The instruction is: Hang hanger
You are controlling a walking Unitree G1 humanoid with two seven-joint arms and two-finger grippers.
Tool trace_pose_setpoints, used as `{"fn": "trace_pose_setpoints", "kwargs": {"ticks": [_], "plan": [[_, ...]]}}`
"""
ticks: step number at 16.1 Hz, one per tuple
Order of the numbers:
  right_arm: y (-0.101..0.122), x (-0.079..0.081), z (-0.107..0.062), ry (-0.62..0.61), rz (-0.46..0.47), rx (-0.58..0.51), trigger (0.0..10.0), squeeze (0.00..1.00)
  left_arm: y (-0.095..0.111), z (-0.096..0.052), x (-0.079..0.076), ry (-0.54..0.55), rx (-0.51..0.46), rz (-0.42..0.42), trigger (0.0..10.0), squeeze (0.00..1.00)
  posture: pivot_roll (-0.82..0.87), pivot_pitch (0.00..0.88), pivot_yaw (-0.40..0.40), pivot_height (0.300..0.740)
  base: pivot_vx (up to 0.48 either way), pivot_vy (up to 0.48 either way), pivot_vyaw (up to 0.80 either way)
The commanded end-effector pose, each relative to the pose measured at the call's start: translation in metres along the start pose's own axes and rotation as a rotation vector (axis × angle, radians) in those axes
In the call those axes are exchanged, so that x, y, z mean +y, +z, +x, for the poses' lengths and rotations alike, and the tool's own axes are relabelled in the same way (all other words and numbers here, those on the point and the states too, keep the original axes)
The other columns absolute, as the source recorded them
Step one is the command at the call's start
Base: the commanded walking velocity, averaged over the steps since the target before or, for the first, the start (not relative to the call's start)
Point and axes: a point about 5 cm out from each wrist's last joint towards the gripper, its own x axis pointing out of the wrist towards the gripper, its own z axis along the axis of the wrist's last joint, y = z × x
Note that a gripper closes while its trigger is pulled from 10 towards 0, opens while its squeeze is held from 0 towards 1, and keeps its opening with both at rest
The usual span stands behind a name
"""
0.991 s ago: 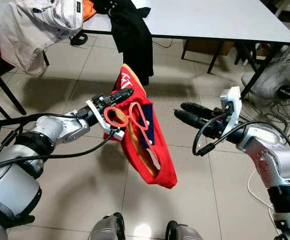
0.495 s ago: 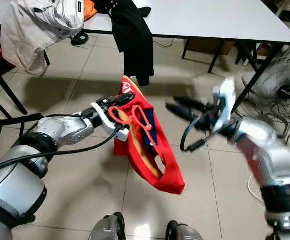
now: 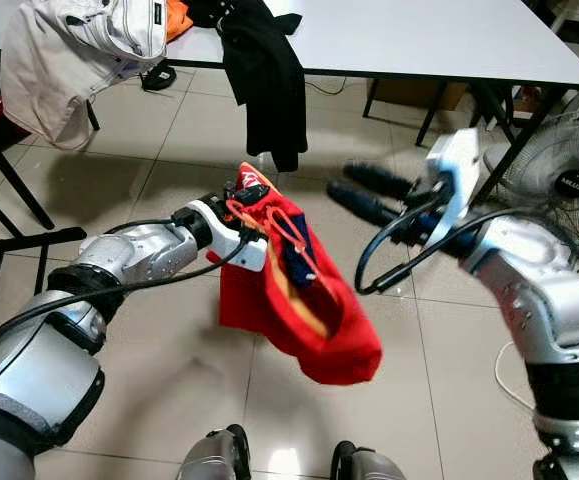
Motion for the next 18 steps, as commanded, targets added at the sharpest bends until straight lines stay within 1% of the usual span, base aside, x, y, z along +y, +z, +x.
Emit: {"fn": "trace_pose_setpoints", "kwargs": {"ticks": [1, 2, 3, 4, 5, 6, 7, 8, 10, 12, 13, 14, 15, 16, 17, 18], "plan": [[-0.016, 0.001, 0.001, -0.041, 0.064, 0.035, 10.0, 0.00, 0.000, 0.001, 0.002, 0.032, 0.023, -0.100, 10.0, 0.00, -0.11, 0.130, -0.018, 0.740, 0.000, 0.000, 0.00], [-0.025, 0.004, 0.003, -0.066, 0.082, 0.048, 10.0, 0.00, 0.000, 0.001, 0.003, 0.048, 0.036, -0.150, 10.0, 0.00, -0.10, 0.131, -0.018, 0.740, 0.000, 0.000, 0.00], [-0.044, 0.009, 0.009, -0.127, 0.092, 0.071, 10.0, 0.00, -0.002, 0.001, 0.000, 0.065, 0.087, -0.290, 10.0, 0.00, -0.10, 0.132, -0.015, 0.740, 0.000, 0.000, 0.00], [-0.054, 0.010, 0.009, -0.169, 0.092, 0.084, 10.0, 0.00, -0.002, 0.001, 0.000, 0.090, 0.101, -0.319, 10.0, 0.00, -0.10, 0.134, -0.014, 0.740, 0.000, 0.000, 0.00], [-0.055, 0.010, 0.009, -0.180, 0.093, 0.086, 10.0, 0.00, -0.002, 0.001, 0.001, 0.098, 0.097, -0.312, 10.0, 0.00, -0.10, 0.134, -0.011, 0.740, 0.000, 0.000, 0.00], [-0.060, 0.004, 0.008, -0.246, 0.047, 0.086, 10.0, 0.00, 0.001, 0.002, 0.000, 0.115, 0.098, -0.326, 10.0, 0.00, -0.10, 0.135, -0.009, 0.740, 0.000, 0.000, 0.00], [-0.063, 0.000, 0.006, -0.301, 0.014, 0.087, 10.0, 0.00, 0.003, 0.004, -0.001, 0.117, 0.106, -0.374, 10.0, 0.00, -0.10, 0.135, -0.009, 0.740, 0.000, 0.000, 0.00], [-0.065, 0.001, 0.006, -0.316, -0.026, 0.096, 10.0, 0.00, 0.004, 0.005, -0.002, 0.116, 0.109, -0.404, 10.0, 0.00, -0.11, 0.136, -0.007, 0.740, 0.000, 0.000, 0.00], [-0.064, 0.003, 0.009, -0.324, -0.047, 0.084, 10.0, 0.00, 0.006, 0.006, -0.003, 0.092, 0.110, -0.429, 10.0, 0.00, -0.11, 0.137, -0.003, 0.740, 0.000, 0.000, 0.00], [-0.057, 0.003, 0.013, -0.317, -0.100, 0.064, 10.0, 0.00, 0.007, 0.007, -0.001, 0.083, 0.105, -0.408, 10.0, 0.00, -0.11, 0.137, 0.000, 0.740, 0.000, 0.000, 0.00], [-0.049, 0.001, 0.014, -0.322, -0.099, 0.025, 10.0, 0.00, 0.007, 0.008, 0.000, 0.081, 0.102, -0.388, 10.0, 0.00, -0.11, 0.138, 0.002, 0.740, 0.000, 0.000, 0.00], [-0.045, 0.000, 0.015, -0.323, -0.098, 0.010, 10.0, 0.00, 0.007, 0.008, 0.000, 0.080, 0.102, -0.382, 10.0, 0.00, -0.11, 0.138, 0.002, 0.740, 0.000, 0.000, 0.00], [-0.019, -0.004, 0.019, -0.323, -0.076, -0.111, 10.0, 0.00, 0.009, 0.009, 0.003, 0.085, 0.093, -0.339, 10.0, 0.00, -0.12, 0.137, 0.004, 0.740, 0.000, 0.000, 0.00], [-0.005, -0.007, 0.019, -0.319, -0.064, -0.170, 10.0, 0.00, 0.010, 0.010, 0.005, 0.099, 0.089, -0.317, 10.0, 0.00, -0.12, 0.137, 0.004, 0.740, 0.000, 0.000, 0.00], [0.001, -0.008, 0.019, -0.319, -0.064, -0.193, 10.0, 0.00, 0.011, 0.010, 0.007, 0.109, 0.086, -0.295, 10.0, 0.00, -0.12, 0.137, 0.004, 0.740, 0.000, 0.000, 0.00], [0.011, -0.014, 0.017, -0.326, -0.072, -0.226, 10.0, 0.00, 0.012, 0.010, 0.009, 0.126, 0.078, -0.274, 10.0, 0.00, -0.12, 0.130, 0.005, 0.740, 0.000, 0.000, 0.00]]}}
